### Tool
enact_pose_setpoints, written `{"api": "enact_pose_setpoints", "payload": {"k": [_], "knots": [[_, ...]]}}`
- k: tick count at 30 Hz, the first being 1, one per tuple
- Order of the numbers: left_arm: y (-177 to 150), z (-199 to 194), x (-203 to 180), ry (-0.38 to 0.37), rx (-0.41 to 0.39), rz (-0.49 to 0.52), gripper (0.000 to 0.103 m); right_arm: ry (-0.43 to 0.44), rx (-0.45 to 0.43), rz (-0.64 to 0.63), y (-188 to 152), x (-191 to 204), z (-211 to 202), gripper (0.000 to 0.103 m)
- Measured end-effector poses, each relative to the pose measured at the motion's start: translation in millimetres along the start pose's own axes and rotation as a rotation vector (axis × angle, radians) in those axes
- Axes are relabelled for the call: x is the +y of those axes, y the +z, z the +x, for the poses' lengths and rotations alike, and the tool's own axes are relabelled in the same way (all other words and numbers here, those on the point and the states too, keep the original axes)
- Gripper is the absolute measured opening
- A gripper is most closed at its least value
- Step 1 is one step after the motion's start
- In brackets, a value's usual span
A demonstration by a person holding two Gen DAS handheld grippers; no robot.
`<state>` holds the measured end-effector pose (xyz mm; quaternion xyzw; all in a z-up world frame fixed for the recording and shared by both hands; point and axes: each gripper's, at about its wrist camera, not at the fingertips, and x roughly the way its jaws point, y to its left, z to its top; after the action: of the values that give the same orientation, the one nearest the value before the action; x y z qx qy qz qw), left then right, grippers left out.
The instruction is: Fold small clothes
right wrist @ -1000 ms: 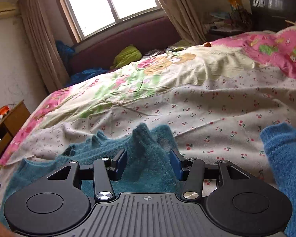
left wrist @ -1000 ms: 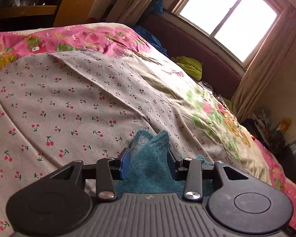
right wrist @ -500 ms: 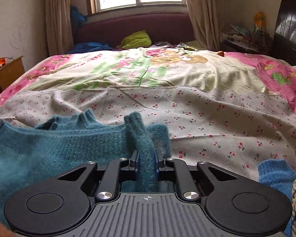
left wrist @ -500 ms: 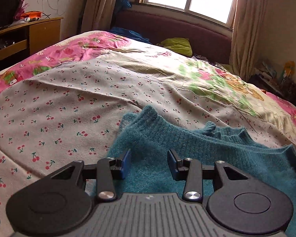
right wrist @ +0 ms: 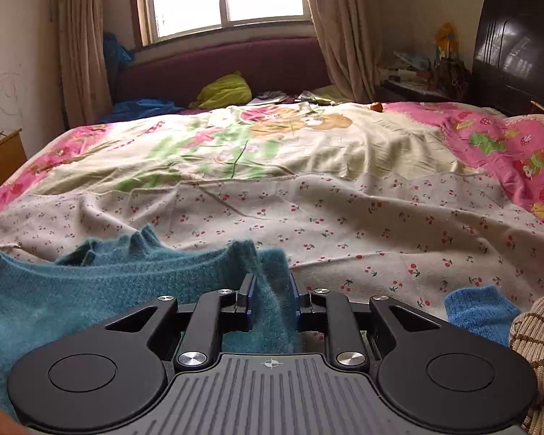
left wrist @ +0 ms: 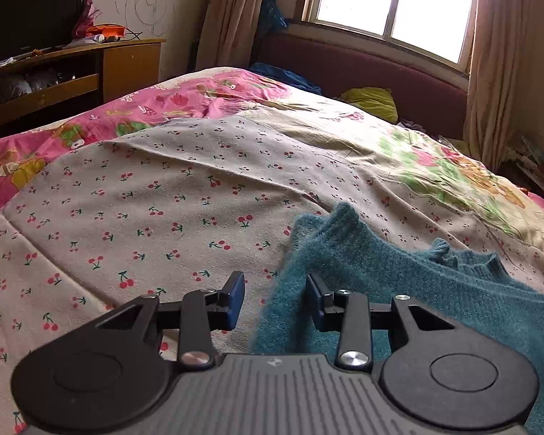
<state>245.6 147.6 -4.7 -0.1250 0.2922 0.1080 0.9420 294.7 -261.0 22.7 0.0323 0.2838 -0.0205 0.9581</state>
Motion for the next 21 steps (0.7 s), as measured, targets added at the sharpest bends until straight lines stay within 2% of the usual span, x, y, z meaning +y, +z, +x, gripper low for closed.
{"api": "enact_pose_setpoints", "payload": {"k": [2,5,7,8,11,13,16,18,21], "knots": [[-4.7,-9.4,0.1,0.008,-0.028,0.016,0.049,0.065,-0.006,-0.026,-4.7,16.4,-5.4,0.022],[-12.7,-9.1,6.0,0.003,-0.001,-0.017,0.050,0.146,0.045,-0.078,-20.2,44.5,4.4,0.023],[-19.8,-4.0,9.1,0.015,0.012,-0.009,0.053,0.120,0.139,-0.099,-34.9,58.0,27.8,0.024],[-21.5,-3.1,9.4,0.025,0.013,0.002,0.058,0.109,0.155,-0.112,-41.2,61.9,36.5,0.024],[-20.2,-2.9,11.0,0.034,0.015,0.021,0.063,0.083,0.134,-0.144,-40.5,70.8,35.1,0.024],[-18.5,-3.1,14.8,0.029,0.025,0.003,0.064,0.126,0.121,-0.098,-34.0,69.7,24.5,0.025],[-18.1,-10.1,17.0,0.030,0.016,-0.052,0.063,0.181,0.091,-0.129,-30.8,83.9,10.9,0.025],[-19.8,-18.1,16.9,0.025,0.002,-0.069,0.063,0.217,0.106,-0.145,-33.7,95.5,12.4,0.025],[-26.9,-24.7,15.4,0.032,0.009,-0.046,0.063,0.177,0.170,-0.214,-48.7,116.0,33.8,0.027]]}}
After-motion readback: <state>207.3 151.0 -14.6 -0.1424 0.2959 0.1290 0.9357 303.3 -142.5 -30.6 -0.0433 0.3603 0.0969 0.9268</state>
